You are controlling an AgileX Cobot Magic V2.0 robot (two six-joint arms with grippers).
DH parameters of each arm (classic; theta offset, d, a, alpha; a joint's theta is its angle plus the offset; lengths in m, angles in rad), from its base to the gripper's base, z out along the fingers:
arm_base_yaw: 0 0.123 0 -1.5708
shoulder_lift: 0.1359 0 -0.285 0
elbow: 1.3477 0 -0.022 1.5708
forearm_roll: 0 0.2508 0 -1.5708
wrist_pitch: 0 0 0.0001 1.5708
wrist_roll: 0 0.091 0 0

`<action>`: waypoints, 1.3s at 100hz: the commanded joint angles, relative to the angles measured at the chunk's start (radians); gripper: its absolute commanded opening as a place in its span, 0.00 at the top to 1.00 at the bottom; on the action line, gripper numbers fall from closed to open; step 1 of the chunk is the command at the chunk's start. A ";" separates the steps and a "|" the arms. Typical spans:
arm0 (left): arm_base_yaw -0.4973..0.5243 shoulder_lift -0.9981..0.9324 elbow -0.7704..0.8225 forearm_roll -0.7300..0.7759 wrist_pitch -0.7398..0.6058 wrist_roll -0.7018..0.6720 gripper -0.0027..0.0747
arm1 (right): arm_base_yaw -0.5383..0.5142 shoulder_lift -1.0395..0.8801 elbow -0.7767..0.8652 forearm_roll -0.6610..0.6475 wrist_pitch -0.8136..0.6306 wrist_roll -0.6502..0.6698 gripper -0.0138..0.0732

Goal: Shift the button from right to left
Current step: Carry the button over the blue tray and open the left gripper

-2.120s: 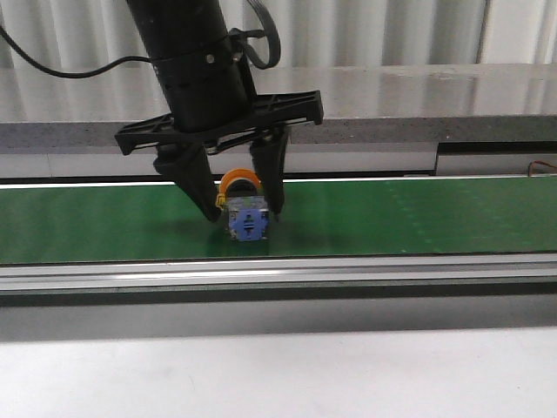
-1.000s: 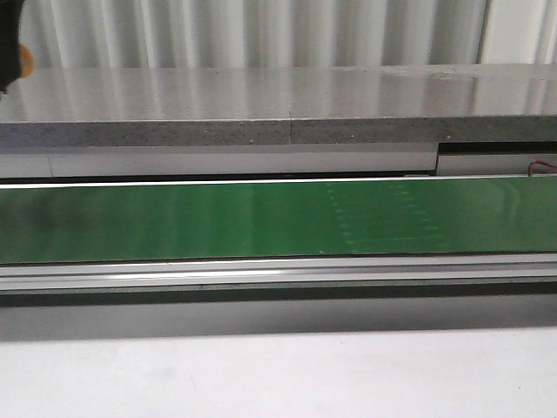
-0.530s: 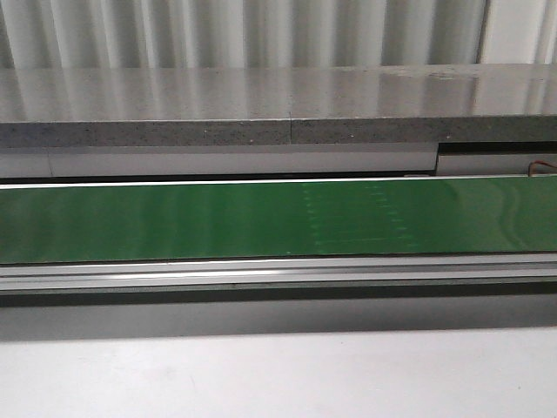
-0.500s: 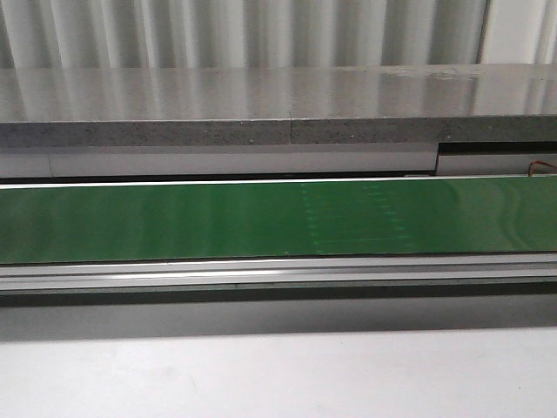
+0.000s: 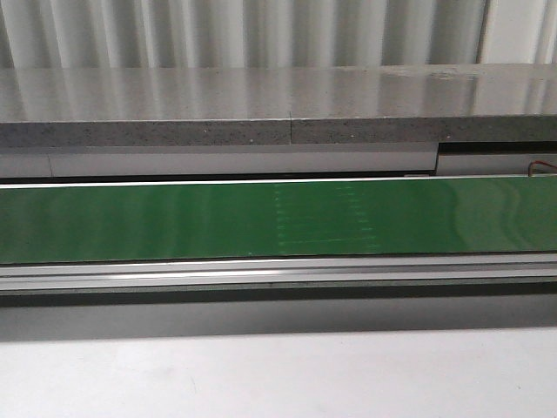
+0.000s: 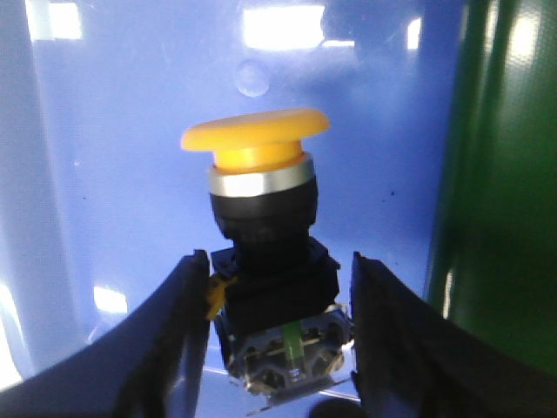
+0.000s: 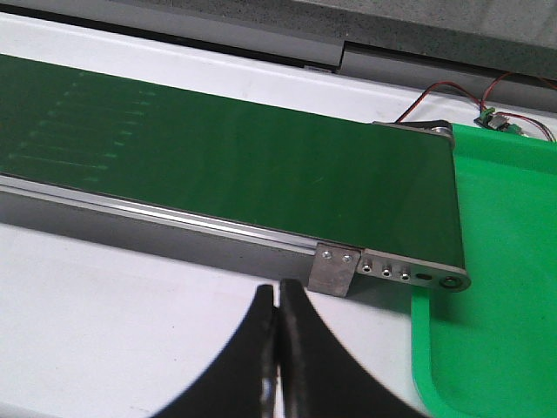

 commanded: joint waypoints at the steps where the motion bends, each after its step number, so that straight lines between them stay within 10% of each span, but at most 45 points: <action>1: 0.014 -0.021 -0.025 0.024 -0.020 0.002 0.99 | 0.001 0.012 -0.021 0.005 -0.076 -0.010 0.92; 24: 0.043 0.023 -0.025 0.022 -0.036 0.002 0.97 | 0.001 0.012 -0.021 0.005 -0.076 -0.010 0.92; 65: 0.055 0.028 -0.025 0.028 -0.076 0.002 0.41 | 0.001 0.012 -0.021 0.005 -0.076 -0.010 0.92; 103: 0.055 0.012 -0.025 0.001 -0.105 0.002 0.44 | 0.001 0.012 -0.021 0.005 -0.076 -0.010 0.92; 130: 0.054 -0.121 -0.025 -0.188 -0.137 0.002 0.99 | 0.001 0.012 -0.021 0.005 -0.076 -0.010 0.92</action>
